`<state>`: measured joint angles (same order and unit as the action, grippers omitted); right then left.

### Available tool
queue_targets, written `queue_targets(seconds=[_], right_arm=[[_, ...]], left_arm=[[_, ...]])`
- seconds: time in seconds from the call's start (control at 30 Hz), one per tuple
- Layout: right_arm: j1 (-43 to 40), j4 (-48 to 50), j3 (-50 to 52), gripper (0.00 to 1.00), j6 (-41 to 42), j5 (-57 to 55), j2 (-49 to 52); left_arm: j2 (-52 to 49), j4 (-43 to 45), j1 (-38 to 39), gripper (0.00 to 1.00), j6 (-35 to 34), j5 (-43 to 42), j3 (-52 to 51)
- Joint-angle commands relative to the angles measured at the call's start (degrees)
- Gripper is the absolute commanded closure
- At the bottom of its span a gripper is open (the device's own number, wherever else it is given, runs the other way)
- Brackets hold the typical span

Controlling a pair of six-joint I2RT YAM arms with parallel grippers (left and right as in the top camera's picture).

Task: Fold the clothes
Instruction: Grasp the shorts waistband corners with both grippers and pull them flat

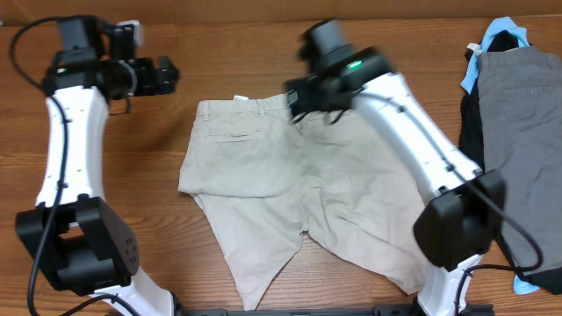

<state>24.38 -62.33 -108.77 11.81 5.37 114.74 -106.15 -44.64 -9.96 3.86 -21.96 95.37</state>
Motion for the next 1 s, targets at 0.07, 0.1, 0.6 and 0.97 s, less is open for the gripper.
queue_targets(seconds=[0.07,0.1,0.6,0.97], right_arm=[[-8.2,2.1,-1.9,0.16,-6.8,-2.3,-2.1],[-9.8,2.8,-1.9,0.16,-7.8,-2.3,-1.8],[-18.7,9.0,-1.9,0.2,-13.4,-2.2,7.9],[-18.8,11.6,-1.9,0.28,-13.8,0.5,14.9]], left_arm=[[-3.7,-0.7,5.9,0.03,2.1,3.1,1.2],[-4.6,-0.8,6.7,0.03,2.1,3.7,1.2],[-17.4,-1.4,9.6,0.03,-0.1,5.0,1.2],[-20.3,-0.9,9.7,0.15,0.4,6.5,1.1]])
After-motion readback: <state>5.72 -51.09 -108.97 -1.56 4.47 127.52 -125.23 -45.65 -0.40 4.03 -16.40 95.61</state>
